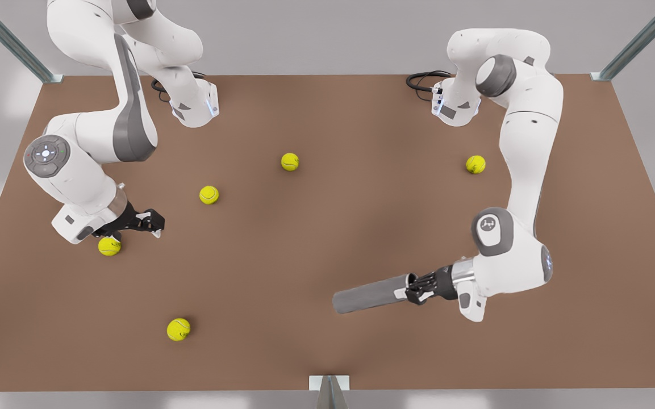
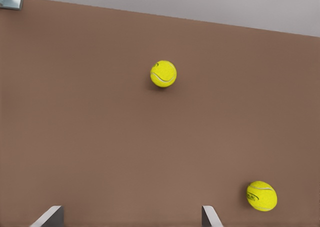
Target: Put the tennis tube upright
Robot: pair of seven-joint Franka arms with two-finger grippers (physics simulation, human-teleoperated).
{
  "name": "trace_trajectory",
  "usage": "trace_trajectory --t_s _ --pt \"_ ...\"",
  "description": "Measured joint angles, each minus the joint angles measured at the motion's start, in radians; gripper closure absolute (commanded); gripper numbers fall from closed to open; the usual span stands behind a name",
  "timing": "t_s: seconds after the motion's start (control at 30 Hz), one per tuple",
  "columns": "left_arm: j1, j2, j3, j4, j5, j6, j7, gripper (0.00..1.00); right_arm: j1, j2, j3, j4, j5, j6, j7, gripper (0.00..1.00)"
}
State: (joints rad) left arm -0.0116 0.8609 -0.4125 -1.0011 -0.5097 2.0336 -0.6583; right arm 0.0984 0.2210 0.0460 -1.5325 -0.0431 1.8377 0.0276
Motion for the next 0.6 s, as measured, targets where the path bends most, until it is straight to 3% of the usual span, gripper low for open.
trace_trajectory --t_s 0.6 --pt "0.028 -0.132 -0.003 0.001 0.487 -0.218 0.001 0.79 0.002 0.004 0.0 0.002 -0.001 0.014 0.002 0.0"
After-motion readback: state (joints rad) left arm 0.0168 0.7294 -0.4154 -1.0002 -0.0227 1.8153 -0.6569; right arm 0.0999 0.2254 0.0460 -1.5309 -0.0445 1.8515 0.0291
